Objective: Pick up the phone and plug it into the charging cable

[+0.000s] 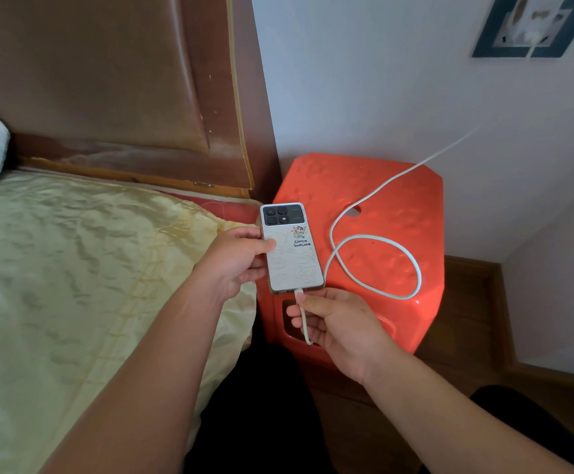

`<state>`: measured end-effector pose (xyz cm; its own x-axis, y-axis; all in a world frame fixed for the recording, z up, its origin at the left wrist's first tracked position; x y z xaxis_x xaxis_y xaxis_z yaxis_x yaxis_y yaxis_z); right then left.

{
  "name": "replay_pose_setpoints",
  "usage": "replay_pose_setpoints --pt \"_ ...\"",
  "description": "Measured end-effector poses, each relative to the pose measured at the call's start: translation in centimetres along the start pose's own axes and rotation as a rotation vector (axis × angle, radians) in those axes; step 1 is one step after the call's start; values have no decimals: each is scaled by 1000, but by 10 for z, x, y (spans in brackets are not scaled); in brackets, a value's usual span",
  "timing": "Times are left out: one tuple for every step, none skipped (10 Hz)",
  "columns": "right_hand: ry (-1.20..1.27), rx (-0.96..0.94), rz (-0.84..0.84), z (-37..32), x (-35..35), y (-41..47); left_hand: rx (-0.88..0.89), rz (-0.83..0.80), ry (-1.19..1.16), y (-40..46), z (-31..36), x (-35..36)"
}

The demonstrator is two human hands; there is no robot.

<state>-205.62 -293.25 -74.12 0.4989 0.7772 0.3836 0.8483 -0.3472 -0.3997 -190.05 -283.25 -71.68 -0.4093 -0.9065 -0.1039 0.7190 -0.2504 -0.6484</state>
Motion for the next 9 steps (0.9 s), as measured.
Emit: replay_pose_setpoints --pt "-132 -69 11 -5 -1 -6 17 50 27 1 3 1" --pt "-363 -196 46 -13 -4 -17 57 114 77 5 10 4" --pt "-418 -263 25 -29 -4 -29 137 172 151 11 17 10" --pt "-136 -255 -53 -46 0 -35 244 231 263 11 27 24" --pt "31 -295 -121 -67 2 -35 299 351 441 8 36 39" --pt "100 -356 -175 -84 -1 -33 354 469 691 3 38 42" --pt "159 -396 -220 -98 -2 -30 338 452 650 0 39 35" --pt "249 -408 -262 -117 -3 -25 348 274 332 -10 39 30" --pt "307 -452 -246 -138 -6 -22 376 33 -63 -21 49 26"
Point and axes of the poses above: each hand's wrist, its own y-axis towards the middle knuckle, its own x-axis out of the palm, z = x × y, the point moved 2 cm from there along y, towards the middle knuckle, and after that the axes turned 13 degrees about -x, right-handed, at the moved point
